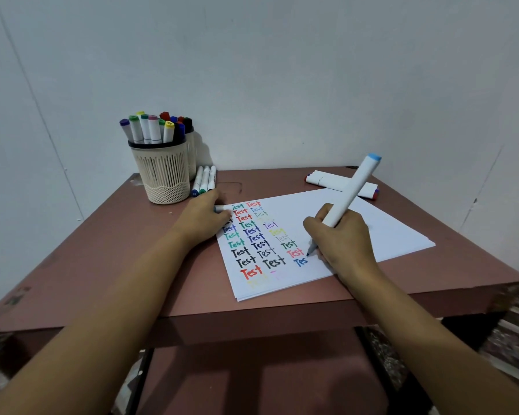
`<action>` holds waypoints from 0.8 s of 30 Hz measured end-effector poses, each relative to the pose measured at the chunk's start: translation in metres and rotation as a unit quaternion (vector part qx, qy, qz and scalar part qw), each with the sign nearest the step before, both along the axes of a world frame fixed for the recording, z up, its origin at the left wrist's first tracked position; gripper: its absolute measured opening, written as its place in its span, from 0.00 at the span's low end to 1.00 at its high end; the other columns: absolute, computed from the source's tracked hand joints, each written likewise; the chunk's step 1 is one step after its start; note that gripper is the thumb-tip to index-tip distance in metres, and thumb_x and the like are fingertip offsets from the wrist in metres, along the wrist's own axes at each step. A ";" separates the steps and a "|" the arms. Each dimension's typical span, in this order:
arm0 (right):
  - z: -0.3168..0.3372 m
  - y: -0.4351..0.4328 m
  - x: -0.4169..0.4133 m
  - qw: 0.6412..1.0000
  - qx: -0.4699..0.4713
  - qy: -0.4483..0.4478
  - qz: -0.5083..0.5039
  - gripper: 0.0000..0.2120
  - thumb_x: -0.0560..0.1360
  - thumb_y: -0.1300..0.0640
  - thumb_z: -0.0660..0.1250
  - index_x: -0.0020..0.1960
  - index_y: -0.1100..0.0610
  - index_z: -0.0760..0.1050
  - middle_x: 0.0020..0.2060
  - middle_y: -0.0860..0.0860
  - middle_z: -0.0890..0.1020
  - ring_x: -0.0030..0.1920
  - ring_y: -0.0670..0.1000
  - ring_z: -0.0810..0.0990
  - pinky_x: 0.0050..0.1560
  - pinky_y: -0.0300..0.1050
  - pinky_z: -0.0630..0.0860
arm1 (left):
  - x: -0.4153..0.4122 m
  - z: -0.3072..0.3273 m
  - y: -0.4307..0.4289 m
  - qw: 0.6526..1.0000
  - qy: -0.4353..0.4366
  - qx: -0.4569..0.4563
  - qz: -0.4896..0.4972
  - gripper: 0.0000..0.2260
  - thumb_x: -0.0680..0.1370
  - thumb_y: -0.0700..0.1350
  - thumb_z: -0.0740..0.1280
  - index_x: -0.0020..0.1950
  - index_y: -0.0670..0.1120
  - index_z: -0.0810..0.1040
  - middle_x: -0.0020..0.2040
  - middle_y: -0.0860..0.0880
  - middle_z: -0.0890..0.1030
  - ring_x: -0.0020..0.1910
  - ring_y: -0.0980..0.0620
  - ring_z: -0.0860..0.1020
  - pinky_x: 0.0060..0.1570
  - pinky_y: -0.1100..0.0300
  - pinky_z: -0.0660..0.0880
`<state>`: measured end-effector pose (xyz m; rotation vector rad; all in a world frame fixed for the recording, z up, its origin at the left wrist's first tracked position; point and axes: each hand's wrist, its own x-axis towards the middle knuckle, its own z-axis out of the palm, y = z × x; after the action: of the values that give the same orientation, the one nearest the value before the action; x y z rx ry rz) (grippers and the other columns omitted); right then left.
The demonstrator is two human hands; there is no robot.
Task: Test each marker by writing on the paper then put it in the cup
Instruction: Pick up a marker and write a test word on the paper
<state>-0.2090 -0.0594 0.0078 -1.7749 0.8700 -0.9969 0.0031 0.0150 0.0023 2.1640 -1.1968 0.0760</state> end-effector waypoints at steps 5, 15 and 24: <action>0.001 0.000 0.001 1.000 -0.022 0.020 -0.002 0.12 0.70 0.63 0.64 0.31 0.58 0.65 0.26 0.54 0.71 0.21 0.44 0.71 0.22 0.32 0.66 | 0.001 -0.001 0.000 1.000 -0.001 0.000 0.002 0.12 0.77 0.44 0.65 0.56 0.37 0.73 0.53 0.40 0.78 0.49 0.44 0.73 0.44 0.55 0.66; -0.001 -0.002 0.001 1.000 -0.006 0.008 -0.002 0.12 0.70 0.63 0.64 0.31 0.57 0.66 0.29 0.56 0.74 0.21 0.44 0.70 0.25 0.37 0.66 | 0.002 -0.001 0.000 1.000 -0.003 0.008 0.001 0.12 0.77 0.44 0.65 0.55 0.37 0.73 0.51 0.40 0.77 0.50 0.43 0.74 0.44 0.55 0.67; 0.000 -0.009 0.002 0.994 0.078 -0.078 -0.005 0.13 0.71 0.66 0.62 0.31 0.58 0.63 0.23 0.58 0.70 0.19 0.47 0.67 0.27 0.39 0.60 | 0.005 -0.004 -0.001 0.999 -0.031 -0.038 -0.017 0.09 0.76 0.43 0.65 0.54 0.39 0.75 0.53 0.41 0.77 0.48 0.48 0.72 0.42 0.61 0.61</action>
<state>-0.2071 -0.0682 0.0083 -1.5399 0.8359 -1.0313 0.0079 0.0135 -0.0016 2.0880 -1.2445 0.1717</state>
